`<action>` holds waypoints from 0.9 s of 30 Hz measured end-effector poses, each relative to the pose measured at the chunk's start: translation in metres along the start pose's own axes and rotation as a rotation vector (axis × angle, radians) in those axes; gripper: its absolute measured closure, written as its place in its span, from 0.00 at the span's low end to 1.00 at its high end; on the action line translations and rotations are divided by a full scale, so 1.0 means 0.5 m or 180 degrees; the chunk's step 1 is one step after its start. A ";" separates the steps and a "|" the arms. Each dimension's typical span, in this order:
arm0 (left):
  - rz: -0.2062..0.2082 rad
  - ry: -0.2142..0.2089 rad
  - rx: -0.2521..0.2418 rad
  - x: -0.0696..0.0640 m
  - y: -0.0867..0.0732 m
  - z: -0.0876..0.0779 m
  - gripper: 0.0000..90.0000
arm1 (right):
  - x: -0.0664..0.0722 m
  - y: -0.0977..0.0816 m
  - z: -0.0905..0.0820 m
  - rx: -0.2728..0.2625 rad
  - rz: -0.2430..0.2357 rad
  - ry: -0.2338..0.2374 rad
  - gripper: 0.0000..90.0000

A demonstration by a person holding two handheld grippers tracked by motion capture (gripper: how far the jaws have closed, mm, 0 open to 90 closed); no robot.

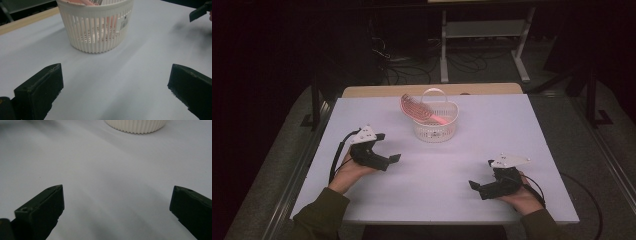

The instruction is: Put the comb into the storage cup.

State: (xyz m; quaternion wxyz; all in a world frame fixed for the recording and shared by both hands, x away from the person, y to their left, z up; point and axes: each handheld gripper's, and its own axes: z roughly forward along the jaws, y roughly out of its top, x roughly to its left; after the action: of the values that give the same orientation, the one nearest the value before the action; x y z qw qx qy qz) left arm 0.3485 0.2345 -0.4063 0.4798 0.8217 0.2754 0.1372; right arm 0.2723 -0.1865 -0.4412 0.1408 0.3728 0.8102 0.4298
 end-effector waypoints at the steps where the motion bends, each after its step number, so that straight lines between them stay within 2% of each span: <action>1: 0.0003 -0.0003 0.0023 -0.001 -0.003 -0.002 0.00 | 0.000 0.000 0.000 0.0001 0.0002 -0.0001 0.00; 7: 0.0008 0.0004 0.0046 -0.006 -0.023 -0.021 0.00 | 0.000 -0.001 0.000 0.0004 -0.0003 0.0001 0.00; 18: -0.0083 0.0004 0.0100 -0.008 -0.071 -0.046 0.00 | 0.000 0.000 -0.001 -0.0006 -0.0012 0.0002 0.00; 27: -0.0057 -0.0003 0.0110 -0.019 -0.087 -0.055 0.00 | -0.001 0.000 -0.003 -0.0008 0.0007 -0.0012 0.00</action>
State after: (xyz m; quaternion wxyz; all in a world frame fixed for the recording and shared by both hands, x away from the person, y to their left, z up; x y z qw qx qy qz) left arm 0.3134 0.2656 -0.4299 0.4668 0.8274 0.2849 0.1277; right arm 0.2717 -0.1876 -0.4407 0.1423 0.3744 0.8090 0.4302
